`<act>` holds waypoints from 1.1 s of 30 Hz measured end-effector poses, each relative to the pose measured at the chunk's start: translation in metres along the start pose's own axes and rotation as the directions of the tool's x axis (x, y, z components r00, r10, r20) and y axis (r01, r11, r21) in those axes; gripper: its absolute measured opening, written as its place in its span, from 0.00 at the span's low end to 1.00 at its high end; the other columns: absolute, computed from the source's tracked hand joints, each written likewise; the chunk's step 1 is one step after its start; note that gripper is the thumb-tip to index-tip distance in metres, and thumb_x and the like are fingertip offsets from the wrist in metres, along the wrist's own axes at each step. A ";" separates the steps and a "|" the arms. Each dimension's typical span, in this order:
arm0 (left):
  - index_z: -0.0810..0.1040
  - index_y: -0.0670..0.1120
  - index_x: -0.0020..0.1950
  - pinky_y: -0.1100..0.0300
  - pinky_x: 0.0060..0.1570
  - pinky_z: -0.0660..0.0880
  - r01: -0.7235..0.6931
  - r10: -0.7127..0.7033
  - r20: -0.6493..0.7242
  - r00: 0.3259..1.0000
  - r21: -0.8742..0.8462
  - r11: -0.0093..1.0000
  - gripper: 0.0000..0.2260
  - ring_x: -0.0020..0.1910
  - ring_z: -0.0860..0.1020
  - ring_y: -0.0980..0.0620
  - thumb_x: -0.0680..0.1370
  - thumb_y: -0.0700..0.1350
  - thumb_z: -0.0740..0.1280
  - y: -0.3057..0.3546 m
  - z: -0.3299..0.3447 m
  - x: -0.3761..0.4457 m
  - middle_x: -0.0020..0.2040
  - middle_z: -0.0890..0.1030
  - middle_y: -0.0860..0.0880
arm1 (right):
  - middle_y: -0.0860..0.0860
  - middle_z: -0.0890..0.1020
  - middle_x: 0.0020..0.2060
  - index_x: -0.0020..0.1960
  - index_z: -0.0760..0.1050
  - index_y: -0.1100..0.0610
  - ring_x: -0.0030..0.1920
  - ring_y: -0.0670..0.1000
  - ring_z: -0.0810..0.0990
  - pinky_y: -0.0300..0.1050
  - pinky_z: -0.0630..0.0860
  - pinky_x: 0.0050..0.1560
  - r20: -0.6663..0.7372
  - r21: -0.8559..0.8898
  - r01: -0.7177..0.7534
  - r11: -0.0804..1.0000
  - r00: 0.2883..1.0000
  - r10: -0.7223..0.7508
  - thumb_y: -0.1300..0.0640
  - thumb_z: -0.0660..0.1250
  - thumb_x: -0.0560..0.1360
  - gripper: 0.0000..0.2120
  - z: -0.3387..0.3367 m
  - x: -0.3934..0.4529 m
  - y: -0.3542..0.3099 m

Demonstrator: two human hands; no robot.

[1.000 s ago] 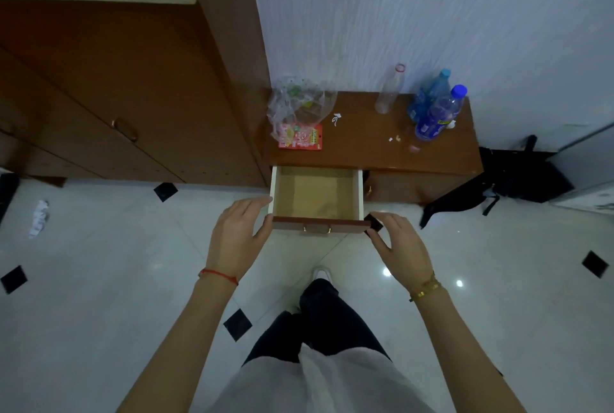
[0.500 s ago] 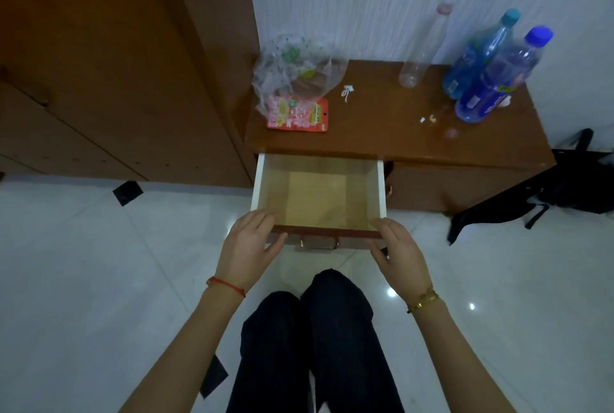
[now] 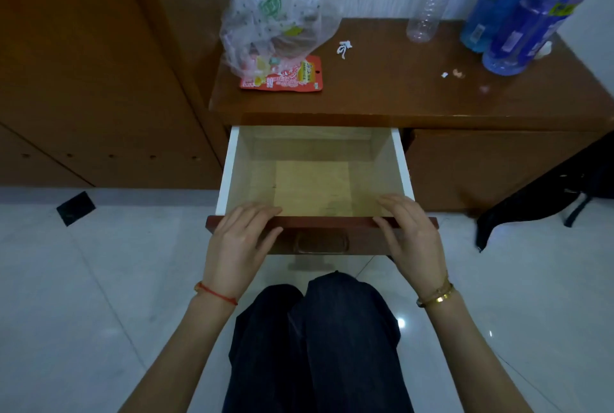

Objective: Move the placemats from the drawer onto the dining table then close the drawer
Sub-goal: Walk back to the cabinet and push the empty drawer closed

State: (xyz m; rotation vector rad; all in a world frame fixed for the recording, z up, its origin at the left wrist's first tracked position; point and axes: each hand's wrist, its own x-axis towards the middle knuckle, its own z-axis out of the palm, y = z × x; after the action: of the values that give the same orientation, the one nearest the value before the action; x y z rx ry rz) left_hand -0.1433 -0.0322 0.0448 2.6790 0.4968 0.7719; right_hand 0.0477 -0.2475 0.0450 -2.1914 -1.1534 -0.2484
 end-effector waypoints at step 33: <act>0.69 0.41 0.71 0.49 0.68 0.68 0.121 -0.120 0.009 0.993 -0.053 0.991 0.23 0.67 0.70 0.46 0.77 0.45 0.67 -0.044 0.063 0.055 0.67 0.73 0.44 | 0.50 0.62 0.75 0.76 0.61 0.56 0.76 0.45 0.55 0.31 0.47 0.71 0.110 0.033 -0.195 0.980 0.976 0.190 0.45 0.63 0.78 0.30 0.050 0.049 0.019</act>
State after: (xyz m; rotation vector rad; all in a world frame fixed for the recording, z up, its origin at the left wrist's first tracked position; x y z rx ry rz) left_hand -0.0750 0.0176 0.0021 2.5748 0.6215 0.7320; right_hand 0.0864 -0.1918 0.0193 -2.2813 -0.9831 -0.0238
